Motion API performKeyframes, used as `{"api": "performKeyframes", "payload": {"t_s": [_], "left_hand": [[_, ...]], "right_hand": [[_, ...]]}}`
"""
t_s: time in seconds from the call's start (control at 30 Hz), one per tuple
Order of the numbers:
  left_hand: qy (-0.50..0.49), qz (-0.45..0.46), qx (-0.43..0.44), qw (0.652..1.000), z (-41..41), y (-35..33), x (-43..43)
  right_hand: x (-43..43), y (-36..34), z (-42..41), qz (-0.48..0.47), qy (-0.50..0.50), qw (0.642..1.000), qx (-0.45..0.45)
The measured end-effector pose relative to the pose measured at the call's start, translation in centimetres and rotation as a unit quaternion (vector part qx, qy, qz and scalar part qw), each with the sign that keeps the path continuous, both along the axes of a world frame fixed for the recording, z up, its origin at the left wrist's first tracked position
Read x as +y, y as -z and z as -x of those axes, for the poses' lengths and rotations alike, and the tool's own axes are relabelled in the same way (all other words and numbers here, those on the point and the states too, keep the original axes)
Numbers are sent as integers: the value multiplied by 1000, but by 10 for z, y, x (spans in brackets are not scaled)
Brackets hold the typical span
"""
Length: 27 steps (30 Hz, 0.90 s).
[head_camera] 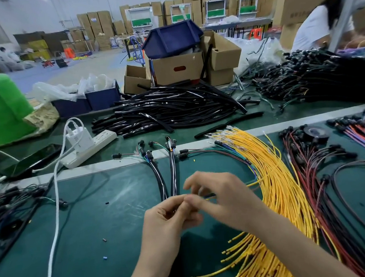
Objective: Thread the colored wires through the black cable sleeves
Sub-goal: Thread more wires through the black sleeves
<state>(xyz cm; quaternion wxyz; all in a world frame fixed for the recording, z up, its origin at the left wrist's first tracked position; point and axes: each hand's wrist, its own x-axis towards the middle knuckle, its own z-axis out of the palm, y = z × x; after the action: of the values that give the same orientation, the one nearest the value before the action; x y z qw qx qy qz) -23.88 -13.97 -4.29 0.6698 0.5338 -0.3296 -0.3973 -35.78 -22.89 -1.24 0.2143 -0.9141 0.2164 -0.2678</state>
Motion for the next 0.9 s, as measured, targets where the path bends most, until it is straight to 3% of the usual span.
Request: {"api": "performKeyframes", "payload": {"t_s": [0.33,0.53,0.6,0.73,0.9], "left_hand": [[-70,17,102,992,-16,3,-3],[-121,49,-33,991,-11,2,1],[-129,52,18,990,-9,1,0],[-65,59,251,964,-1,-1,-5],[-34,52,245,968,10,1,-5]], "right_hand": [[-1,5,-2,-126,28,990,-64],[-1,6,-3,-151,36,986,-60],[0,5,-3,-161,35,984,-74],[1,3,-5,-196,27,973,-120],[3,8,-7,-233,20,965,-122]]}}
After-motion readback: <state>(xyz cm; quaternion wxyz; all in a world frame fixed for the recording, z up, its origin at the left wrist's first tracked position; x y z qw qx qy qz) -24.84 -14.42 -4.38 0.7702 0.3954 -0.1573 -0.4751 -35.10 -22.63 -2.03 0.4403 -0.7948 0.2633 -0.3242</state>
